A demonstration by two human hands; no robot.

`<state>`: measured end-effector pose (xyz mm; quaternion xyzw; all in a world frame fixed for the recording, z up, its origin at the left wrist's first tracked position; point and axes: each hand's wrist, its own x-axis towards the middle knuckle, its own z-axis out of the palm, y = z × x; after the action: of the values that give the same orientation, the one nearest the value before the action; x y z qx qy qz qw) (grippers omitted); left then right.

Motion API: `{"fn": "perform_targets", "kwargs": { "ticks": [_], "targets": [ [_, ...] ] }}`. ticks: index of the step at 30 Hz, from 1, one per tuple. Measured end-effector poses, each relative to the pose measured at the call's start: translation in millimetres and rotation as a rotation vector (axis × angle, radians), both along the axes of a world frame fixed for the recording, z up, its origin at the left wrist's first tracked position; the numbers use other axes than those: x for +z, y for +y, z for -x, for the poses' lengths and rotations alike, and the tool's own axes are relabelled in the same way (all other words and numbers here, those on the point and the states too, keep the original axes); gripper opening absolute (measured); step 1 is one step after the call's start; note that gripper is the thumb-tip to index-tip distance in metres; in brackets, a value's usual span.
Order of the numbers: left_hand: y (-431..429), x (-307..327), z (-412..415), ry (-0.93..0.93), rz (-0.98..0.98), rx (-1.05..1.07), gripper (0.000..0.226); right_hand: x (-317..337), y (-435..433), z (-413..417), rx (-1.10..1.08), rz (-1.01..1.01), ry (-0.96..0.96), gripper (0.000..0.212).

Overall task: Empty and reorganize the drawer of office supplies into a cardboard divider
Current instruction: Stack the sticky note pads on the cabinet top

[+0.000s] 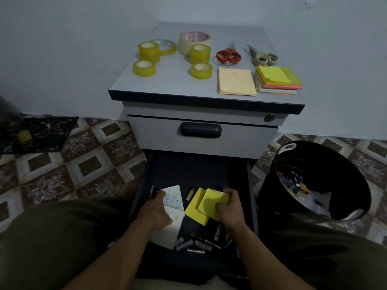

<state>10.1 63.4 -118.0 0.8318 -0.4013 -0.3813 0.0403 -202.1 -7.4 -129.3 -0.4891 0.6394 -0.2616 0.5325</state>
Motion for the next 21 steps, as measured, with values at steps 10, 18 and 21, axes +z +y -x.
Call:
{"fn": "perform_targets", "kwargs": {
  "ticks": [10,18,21],
  "targets": [
    [-10,-5,-7,0.480,0.234,0.551,0.017,3,-12,4,-0.152,0.071,-0.200,0.040],
    [-16,-6,6,0.678,0.309,0.669,0.029,0,-16,-3,0.027,-0.067,-0.304,0.045],
    [-15,-3,13,0.799,0.241,0.583,0.026,-6,-6,-6,0.126,-0.092,-0.231,0.047]
  ]
}}
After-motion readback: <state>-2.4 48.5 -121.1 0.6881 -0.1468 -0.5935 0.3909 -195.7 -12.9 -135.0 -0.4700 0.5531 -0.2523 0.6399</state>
